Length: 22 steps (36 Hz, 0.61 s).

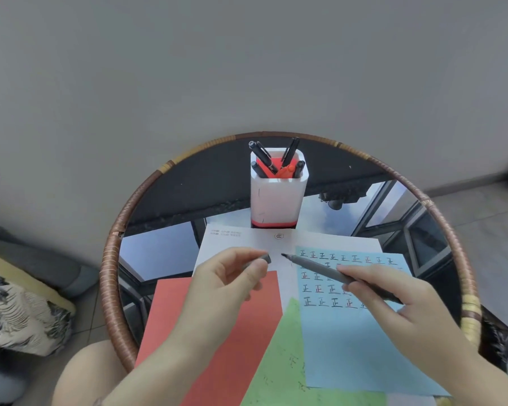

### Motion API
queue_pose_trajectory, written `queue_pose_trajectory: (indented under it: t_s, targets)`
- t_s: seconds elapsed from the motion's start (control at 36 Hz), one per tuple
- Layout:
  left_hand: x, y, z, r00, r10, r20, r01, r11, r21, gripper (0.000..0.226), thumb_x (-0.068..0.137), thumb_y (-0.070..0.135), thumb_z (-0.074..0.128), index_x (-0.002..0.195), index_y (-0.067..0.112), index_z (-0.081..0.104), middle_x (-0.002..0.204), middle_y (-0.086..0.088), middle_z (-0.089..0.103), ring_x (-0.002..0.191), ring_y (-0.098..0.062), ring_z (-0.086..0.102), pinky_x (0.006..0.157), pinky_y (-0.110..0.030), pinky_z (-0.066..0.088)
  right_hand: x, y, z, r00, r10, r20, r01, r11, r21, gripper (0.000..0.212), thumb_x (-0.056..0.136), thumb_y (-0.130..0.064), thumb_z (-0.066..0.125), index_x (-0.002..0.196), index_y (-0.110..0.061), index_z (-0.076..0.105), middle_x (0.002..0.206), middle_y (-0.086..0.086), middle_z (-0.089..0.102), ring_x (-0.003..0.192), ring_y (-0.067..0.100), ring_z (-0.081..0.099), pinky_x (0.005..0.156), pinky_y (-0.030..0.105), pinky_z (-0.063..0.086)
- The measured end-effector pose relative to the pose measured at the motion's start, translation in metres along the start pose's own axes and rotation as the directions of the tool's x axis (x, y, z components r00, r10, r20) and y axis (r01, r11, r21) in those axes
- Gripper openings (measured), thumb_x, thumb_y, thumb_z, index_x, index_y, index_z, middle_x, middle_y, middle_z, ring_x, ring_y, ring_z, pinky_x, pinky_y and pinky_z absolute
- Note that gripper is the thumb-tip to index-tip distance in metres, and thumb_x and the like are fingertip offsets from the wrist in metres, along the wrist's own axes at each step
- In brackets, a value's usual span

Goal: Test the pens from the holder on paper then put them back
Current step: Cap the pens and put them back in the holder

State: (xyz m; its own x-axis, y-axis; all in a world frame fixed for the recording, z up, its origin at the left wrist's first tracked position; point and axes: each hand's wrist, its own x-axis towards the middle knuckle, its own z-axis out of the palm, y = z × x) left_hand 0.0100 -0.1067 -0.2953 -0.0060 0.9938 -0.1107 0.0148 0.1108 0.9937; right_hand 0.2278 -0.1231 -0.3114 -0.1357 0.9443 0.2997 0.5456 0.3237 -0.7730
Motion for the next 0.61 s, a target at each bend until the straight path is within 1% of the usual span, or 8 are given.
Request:
queue_pose_trajectory:
  t_s: [0.06, 0.08, 0.14, 0.22, 0.36, 0.47, 0.61]
  targets:
    - [-0.0024, -0.0001, 0.0020, 1.000, -0.003, 0.009, 0.003, 1.000, -0.001, 0.015, 0.084, 0.006, 0.060, 0.082, 0.018, 0.070, 0.060, 0.011, 0.065, 0.054, -0.001, 0.054, 0.053, -0.012, 0.044, -0.0014, 0.0010, -0.0002, 1.000, -0.017, -0.003, 0.017, 1.000, 0.004, 0.033, 0.078, -0.064, 0.047, 0.100, -0.045, 0.063, 0.090, -0.022, 0.068, 0.083, 0.002, 0.063, 0.072, 0.009, 0.046]
    - [-0.0031, -0.0002, 0.0028, 1.000, -0.006, 0.012, 0.006, 1.000, 0.000, 0.016, 0.084, 0.005, 0.061, 0.081, 0.018, 0.069, 0.059, 0.011, 0.065, 0.053, -0.001, 0.054, 0.052, -0.012, 0.043, -0.0019, 0.0014, -0.0005, 1.000, -0.017, -0.006, 0.017, 1.000, 0.007, 0.036, 0.079, -0.065, 0.044, 0.100, -0.044, 0.063, 0.090, -0.021, 0.068, 0.083, 0.004, 0.063, 0.072, 0.011, 0.046]
    - [-0.0038, 0.0000, 0.0043, 1.000, -0.009, 0.017, 0.009, 1.000, 0.008, 0.016, 0.084, 0.005, 0.061, 0.081, 0.018, 0.069, 0.058, 0.011, 0.064, 0.052, 0.000, 0.053, 0.052, -0.011, 0.043, -0.0021, 0.0017, -0.0012, 1.000, -0.018, -0.012, 0.019, 1.000, 0.010, 0.037, 0.080, -0.065, 0.043, 0.101, -0.043, 0.063, 0.090, -0.021, 0.068, 0.084, 0.005, 0.063, 0.072, 0.014, 0.047]
    - [-0.0042, 0.0007, 0.0063, 1.000, -0.005, 0.029, 0.005, 1.000, 0.009, 0.015, 0.083, 0.005, 0.061, 0.079, 0.018, 0.069, 0.056, 0.011, 0.063, 0.050, 0.000, 0.052, 0.051, -0.011, 0.042, -0.0020, 0.0016, -0.0022, 0.999, -0.029, -0.015, 0.029, 1.000, -0.001, 0.036, 0.081, -0.064, 0.043, 0.103, -0.043, 0.063, 0.092, -0.022, 0.068, 0.085, 0.004, 0.063, 0.073, 0.015, 0.047]
    - [-0.0031, 0.0007, 0.0082, 0.999, 0.001, 0.033, -0.001, 1.000, 0.013, 0.016, 0.083, 0.005, 0.061, 0.079, 0.018, 0.069, 0.055, 0.011, 0.063, 0.049, -0.001, 0.051, 0.051, -0.011, 0.042, -0.0022, 0.0014, -0.0031, 0.999, -0.045, 0.003, 0.045, 0.999, -0.029, 0.034, 0.083, -0.062, 0.042, 0.103, -0.042, 0.062, 0.089, -0.019, 0.067, 0.081, 0.006, 0.062, 0.071, 0.021, 0.047]
    - [-0.0031, 0.0013, 0.0098, 0.999, 0.010, 0.046, -0.011, 1.000, 0.009, 0.017, 0.083, 0.004, 0.061, 0.077, 0.018, 0.070, 0.054, 0.010, 0.062, 0.049, -0.001, 0.050, 0.051, -0.011, 0.042, -0.0021, 0.0024, -0.0041, 0.998, -0.057, 0.024, 0.059, 0.997, -0.055, 0.034, 0.084, -0.062, 0.041, 0.103, -0.042, 0.061, 0.090, -0.019, 0.067, 0.080, 0.006, 0.062, 0.071, 0.024, 0.047]
    - [-0.0029, -0.0002, 0.0100, 0.994, 0.012, 0.112, -0.021, 0.997, 0.075, 0.017, 0.080, 0.006, 0.064, 0.076, 0.020, 0.072, 0.056, 0.012, 0.061, 0.052, -0.001, 0.050, 0.054, -0.010, 0.041, -0.0020, 0.0025, -0.0058, 0.995, -0.081, 0.057, 0.086, 0.992, -0.094, 0.032, 0.085, -0.059, 0.041, 0.104, -0.042, 0.060, 0.090, -0.021, 0.066, 0.080, 0.005, 0.062, 0.072, 0.024, 0.047]
